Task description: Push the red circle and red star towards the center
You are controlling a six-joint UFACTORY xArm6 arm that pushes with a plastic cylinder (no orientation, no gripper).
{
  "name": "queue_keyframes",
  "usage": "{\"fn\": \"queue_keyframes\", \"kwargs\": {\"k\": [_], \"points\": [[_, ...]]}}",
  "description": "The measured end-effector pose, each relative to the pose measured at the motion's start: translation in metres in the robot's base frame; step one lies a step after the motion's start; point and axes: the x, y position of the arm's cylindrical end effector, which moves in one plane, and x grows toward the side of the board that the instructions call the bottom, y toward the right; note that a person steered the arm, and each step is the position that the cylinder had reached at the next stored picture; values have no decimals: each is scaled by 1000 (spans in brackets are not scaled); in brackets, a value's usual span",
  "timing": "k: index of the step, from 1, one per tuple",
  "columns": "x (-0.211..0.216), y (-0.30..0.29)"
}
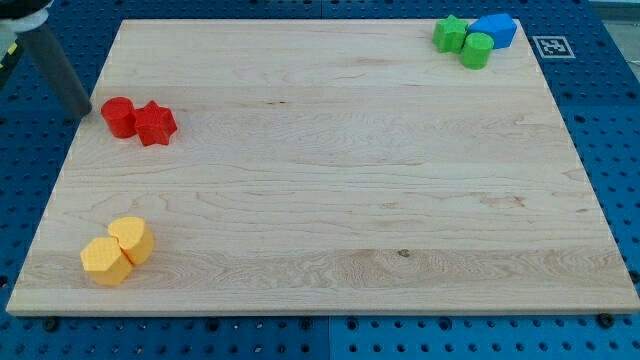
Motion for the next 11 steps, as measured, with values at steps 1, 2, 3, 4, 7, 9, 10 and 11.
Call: {"fn": "queue_keyframes", "kwargs": {"k": [1, 2, 3, 4, 7, 9, 10, 11], "points": [[1, 0], [-4, 0], [-4, 0], [-1, 9], [24, 84], [40, 134], [40, 159], [40, 190]]}}
